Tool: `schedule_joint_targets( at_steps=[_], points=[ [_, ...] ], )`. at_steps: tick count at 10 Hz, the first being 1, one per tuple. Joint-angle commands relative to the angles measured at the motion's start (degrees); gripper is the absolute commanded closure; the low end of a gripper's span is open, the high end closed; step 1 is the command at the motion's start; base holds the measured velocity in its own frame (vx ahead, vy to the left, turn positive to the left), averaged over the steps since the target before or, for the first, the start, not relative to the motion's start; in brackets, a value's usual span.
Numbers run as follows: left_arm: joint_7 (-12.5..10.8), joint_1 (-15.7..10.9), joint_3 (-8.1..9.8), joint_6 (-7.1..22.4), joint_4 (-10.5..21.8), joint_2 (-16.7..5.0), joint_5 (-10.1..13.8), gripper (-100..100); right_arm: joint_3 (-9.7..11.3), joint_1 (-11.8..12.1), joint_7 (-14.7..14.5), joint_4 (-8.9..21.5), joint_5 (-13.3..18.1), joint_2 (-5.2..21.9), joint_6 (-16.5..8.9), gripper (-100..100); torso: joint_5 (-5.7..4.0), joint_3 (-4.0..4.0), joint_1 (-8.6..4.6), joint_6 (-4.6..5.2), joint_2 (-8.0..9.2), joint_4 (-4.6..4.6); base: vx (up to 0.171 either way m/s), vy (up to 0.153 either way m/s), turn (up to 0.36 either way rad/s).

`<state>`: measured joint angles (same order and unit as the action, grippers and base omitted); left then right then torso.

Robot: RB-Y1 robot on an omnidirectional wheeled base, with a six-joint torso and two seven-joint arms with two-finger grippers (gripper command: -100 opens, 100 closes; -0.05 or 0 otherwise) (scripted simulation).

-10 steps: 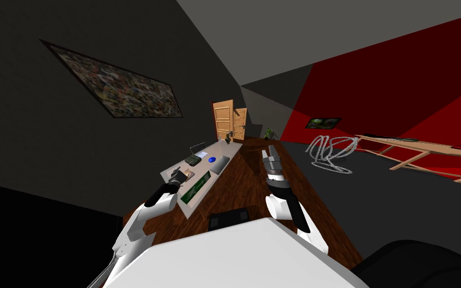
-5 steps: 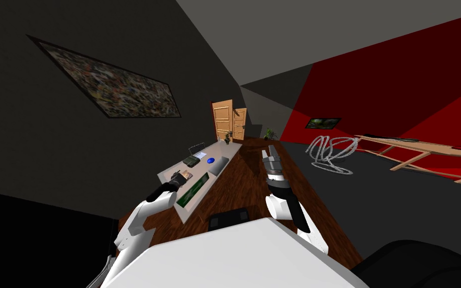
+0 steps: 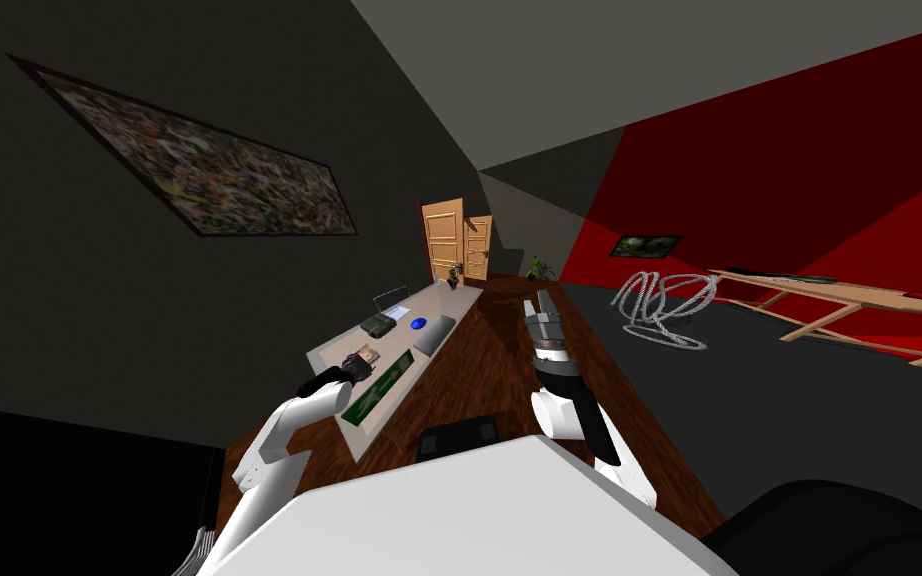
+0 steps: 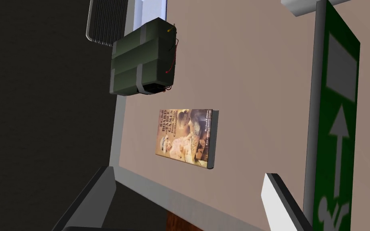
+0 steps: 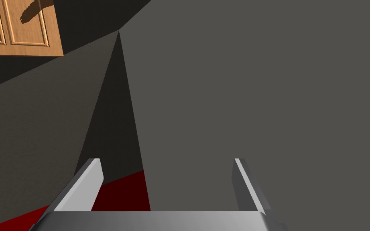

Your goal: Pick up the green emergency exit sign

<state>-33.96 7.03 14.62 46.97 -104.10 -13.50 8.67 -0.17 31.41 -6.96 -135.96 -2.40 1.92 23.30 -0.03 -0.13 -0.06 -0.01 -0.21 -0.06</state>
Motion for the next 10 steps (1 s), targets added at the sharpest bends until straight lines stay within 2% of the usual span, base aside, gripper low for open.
schedule_joint_targets(
  at_steps=[1,2,3,4,5,6,7,8,9,10],
  points=[
    [-0.1,-0.1,0.11,1.8,0.2,-0.1,0.2,-100,0.0,0.0,0.0,0.0,0.0,0.0,0.0,0,0.00,0.00,0.00,0.00,0.00,0.00,0.022,-0.006,0.001],
    [-0.7,-1.0,0.62,4.0,2.4,-1.1,1.3,-100,0.0,0.0,0.0,0.0,0.0,0.0,0.0,0,0.01,0.06,0.07,-0.01,0.10,0.02,0.043,-0.016,-0.024],
    [-0.7,-1.0,0.62,5.3,2.4,-1.1,1.3,-100,0.0,0.0,0.0,0.0,0.0,0.0,0.0,0,0.01,0.04,0.06,0.00,0.05,0.02,0.049,-0.022,-0.011],
    [-1.1,-1.9,1.09,7.2,4.6,-2.1,2.5,-100,0.0,0.0,0.0,0.0,0.0,0.0,0.0,0,0.01,0.02,0.04,0.00,0.04,0.01,0.056,-0.031,-0.020],
    [-1.1,-1.9,1.09,8.5,4.6,-2.1,2.5,-100,0.0,0.0,0.0,0.0,0.0,0.0,0.0,0,0.01,0.01,0.01,0.00,0.01,0.00,0.048,-0.025,-0.008],
    [-1.4,-2.7,1.51,10.3,6.8,-3.1,3.7,-100,0.0,0.0,0.0,0.0,0.0,0.0,0.0,0,0.00,0.02,0.02,0.00,0.03,0.01,0.054,-0.022,-0.027],
    [-1.4,-2.7,1.51,12.1,6.8,-3.1,3.7,-100,0.0,0.0,0.0,0.0,0.0,0.0,0.0,0,0.01,0.01,0.02,0.00,0.02,0.01,0.045,-0.020,-0.011],
    [-1.7,-3.5,1.89,14.2,8.6,-4.1,4.9,-100,0.0,0.0,0.0,0.0,0.0,0.0,0.0,0,0.01,0.02,0.04,0.00,0.04,0.01,0.072,-0.025,-0.023],
    [-1.7,-3.5,1.89,15.3,9.0,-4.1,4.9,-100,0.0,0.0,0.0,0.0,0.0,0.0,0.0,0,0.01,-0.02,0.03,0.00,-0.04,0.00,0.055,-0.015,-0.013],
    [-1.9,-4.3,2.23,17.3,11.1,-5.2,6.2,-100,0.0,0.0,0.0,0.0,0.0,0.0,0.0,0,0.01,0.00,0.05,-0.01,0.00,0.00,0.047,-0.012,-0.029]
  ],
)
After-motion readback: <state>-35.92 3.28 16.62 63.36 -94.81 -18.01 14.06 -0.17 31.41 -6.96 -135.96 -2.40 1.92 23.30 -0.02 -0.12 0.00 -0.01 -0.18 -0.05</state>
